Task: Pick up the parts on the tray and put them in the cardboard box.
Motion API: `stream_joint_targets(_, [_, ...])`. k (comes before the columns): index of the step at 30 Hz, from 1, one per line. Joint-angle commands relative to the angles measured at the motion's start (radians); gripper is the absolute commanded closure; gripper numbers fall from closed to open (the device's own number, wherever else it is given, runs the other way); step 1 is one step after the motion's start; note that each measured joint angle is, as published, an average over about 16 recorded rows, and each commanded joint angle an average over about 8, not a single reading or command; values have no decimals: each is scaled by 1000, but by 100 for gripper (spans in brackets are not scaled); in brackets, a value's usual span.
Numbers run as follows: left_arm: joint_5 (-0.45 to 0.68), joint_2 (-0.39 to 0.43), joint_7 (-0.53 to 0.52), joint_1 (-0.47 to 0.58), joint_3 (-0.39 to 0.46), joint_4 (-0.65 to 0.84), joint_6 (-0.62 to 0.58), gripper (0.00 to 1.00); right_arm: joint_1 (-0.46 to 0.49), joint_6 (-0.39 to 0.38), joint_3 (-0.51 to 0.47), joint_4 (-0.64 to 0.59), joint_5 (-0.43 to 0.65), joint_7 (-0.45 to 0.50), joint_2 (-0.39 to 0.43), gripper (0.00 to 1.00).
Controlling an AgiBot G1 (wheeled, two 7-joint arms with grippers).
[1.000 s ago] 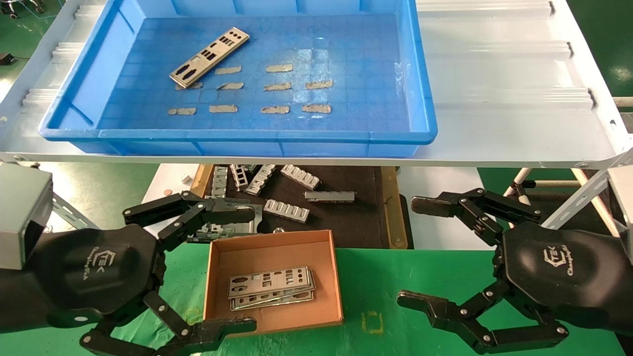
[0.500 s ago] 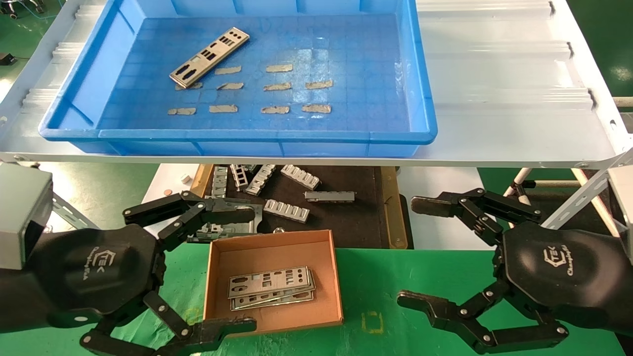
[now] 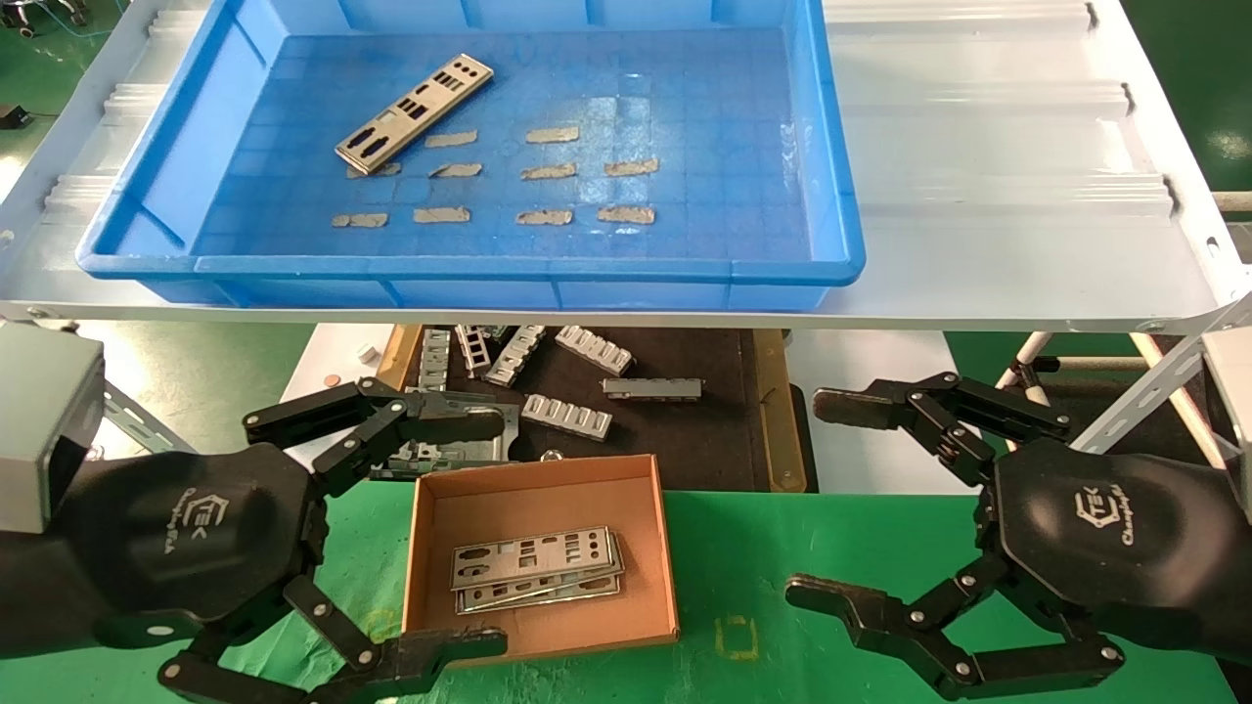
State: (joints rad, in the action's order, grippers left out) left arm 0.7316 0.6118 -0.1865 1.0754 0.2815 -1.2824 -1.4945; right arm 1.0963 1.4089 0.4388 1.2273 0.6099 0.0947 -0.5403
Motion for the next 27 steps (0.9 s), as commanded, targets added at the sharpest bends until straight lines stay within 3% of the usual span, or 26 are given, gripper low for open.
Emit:
stream_joint_targets(1, [0, 0, 0, 0, 0, 0, 0, 0, 0, 0, 0, 0, 0, 0, 0, 0])
stream_joint_targets(27, [0, 0, 0, 0, 0, 0, 0, 0, 0, 0, 0, 0, 0, 0, 0, 0])
